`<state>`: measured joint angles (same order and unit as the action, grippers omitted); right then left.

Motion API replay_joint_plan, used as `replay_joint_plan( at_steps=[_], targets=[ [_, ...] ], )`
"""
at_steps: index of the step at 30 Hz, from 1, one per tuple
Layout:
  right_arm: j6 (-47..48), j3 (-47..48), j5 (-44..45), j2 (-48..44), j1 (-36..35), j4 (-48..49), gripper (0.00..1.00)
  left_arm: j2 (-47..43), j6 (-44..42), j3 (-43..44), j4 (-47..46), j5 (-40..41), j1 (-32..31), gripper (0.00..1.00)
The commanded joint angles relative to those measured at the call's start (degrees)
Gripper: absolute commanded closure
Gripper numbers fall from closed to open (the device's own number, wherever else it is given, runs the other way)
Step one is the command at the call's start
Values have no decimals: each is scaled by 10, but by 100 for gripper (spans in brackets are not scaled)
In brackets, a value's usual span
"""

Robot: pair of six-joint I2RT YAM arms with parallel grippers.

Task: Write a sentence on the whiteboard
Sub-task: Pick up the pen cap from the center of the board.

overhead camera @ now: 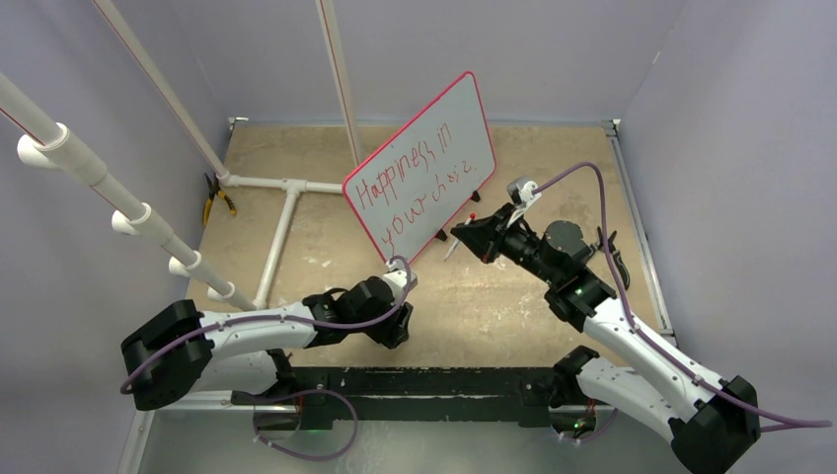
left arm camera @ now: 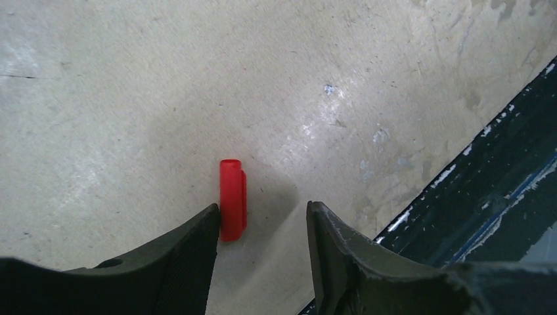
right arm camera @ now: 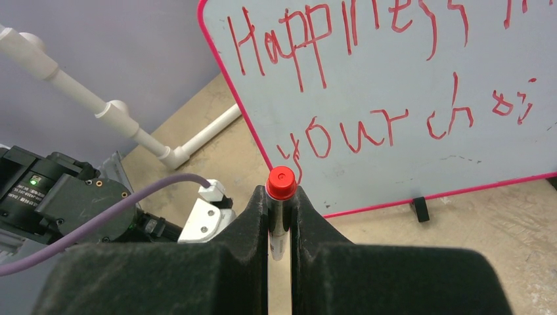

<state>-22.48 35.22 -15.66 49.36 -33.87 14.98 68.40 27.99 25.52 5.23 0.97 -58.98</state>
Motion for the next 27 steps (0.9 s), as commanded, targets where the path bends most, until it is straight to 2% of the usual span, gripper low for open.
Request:
replay_joint_plan(
  at_steps=[1,8,12,14,18,23,25,27],
  targets=[
    [2,-3,2,-1,-1,28,100,10,18,16,-4,-40,-4,51],
    [2,-2,3,-4,-1,24,100,16,21,31,50,27,-6,54],
    [2,-2,3,-4,-1,23,100,25,23,41,76,53,-6,62],
    [2,-2,4,-3,-1,22,100,28,20,43,80,55,-7,64],
    [2,-2,5,-3,-1,23,100,35,18,44,74,52,-10,73],
    [2,-1,9,-4,-1,22,100,57,19,50,81,64,-25,77],
    [2,-3,11,-5,-1,22,100,71,23,56,91,71,-29,82],
    [1,-3,12,-5,-1,21,100,78,31,59,101,83,-31,93]
  ],
)
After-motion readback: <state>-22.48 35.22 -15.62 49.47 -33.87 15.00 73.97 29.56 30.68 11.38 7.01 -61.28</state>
